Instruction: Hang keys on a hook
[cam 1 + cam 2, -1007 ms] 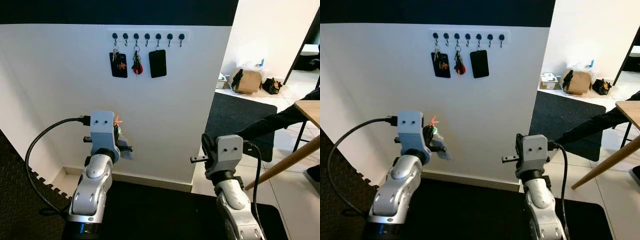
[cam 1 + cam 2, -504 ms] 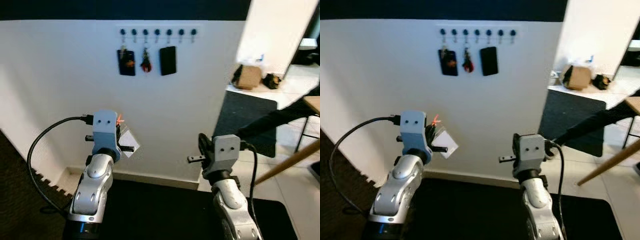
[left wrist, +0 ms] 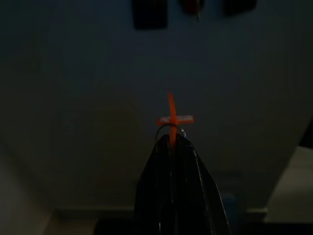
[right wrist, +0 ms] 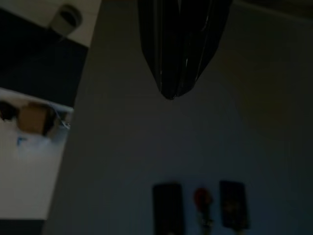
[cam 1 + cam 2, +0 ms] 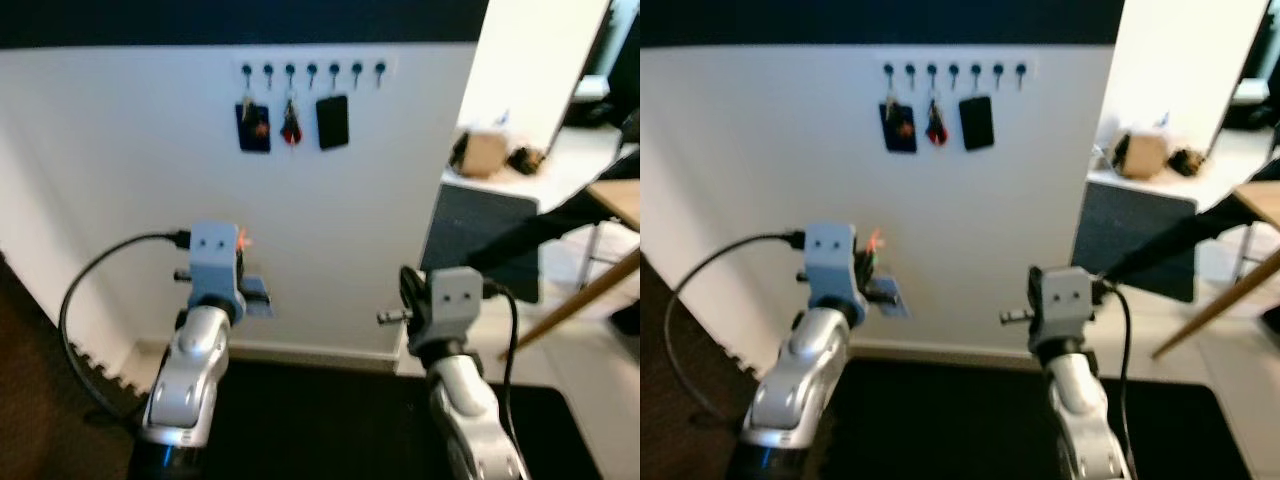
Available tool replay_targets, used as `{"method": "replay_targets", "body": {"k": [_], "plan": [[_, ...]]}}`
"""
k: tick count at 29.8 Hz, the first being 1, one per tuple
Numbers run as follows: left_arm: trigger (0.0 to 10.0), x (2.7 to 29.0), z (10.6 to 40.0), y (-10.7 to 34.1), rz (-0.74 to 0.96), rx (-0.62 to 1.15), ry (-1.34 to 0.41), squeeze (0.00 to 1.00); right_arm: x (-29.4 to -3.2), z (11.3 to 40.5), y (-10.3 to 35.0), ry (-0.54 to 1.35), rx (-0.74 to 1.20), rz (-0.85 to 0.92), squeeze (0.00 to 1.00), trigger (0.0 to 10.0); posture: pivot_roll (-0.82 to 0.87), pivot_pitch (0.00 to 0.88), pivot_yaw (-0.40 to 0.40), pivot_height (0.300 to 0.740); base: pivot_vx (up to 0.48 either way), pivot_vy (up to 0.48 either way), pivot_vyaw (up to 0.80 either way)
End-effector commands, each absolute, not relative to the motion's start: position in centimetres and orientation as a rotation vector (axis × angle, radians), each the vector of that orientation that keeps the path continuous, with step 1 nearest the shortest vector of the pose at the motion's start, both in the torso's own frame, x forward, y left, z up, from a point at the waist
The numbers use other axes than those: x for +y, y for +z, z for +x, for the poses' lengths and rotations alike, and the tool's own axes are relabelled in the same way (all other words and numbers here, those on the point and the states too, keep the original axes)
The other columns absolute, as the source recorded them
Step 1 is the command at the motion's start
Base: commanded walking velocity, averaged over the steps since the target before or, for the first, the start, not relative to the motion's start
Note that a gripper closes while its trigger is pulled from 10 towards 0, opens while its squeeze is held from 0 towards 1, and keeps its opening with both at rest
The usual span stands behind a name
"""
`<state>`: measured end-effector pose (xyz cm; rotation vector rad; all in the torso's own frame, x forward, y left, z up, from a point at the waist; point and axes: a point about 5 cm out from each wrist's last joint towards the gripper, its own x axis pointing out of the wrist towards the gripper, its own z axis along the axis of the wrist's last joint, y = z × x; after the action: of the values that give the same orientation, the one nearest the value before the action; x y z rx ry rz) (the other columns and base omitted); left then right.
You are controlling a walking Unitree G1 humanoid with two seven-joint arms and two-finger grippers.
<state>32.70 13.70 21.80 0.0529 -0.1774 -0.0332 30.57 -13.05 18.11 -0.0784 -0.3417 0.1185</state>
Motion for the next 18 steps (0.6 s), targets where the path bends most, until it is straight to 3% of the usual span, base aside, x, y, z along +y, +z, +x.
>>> {"method": "replay_targets", "body": {"k": [1,10,18], "plan": [[10.0,14.0,32.69,21.6,0.081,-0.174,-0.031,0.0,-13.11,30.51,17.81,0.114,-0.326,-0.073,0.0,10.0,0.04,0.142,0.067,0.74,0.0,0.0,0.0],[10.0,13.88,32.57,21.61,0.102,-0.182,-0.039,0.0,-13.04,30.45,17.74,0.113,-0.325,-0.069,0.0,10.0,0.04,0.142,0.069,0.74,0.255,-0.33,0.0],[10.0,13.76,32.5,21.73,0.085,-0.186,-0.041,0.0,-12.99,30.51,17.76,0.115,-0.325,-0.068,0.0,10.0,0.05,0.142,0.067,0.74,0.0,0.0,0.0]]}}
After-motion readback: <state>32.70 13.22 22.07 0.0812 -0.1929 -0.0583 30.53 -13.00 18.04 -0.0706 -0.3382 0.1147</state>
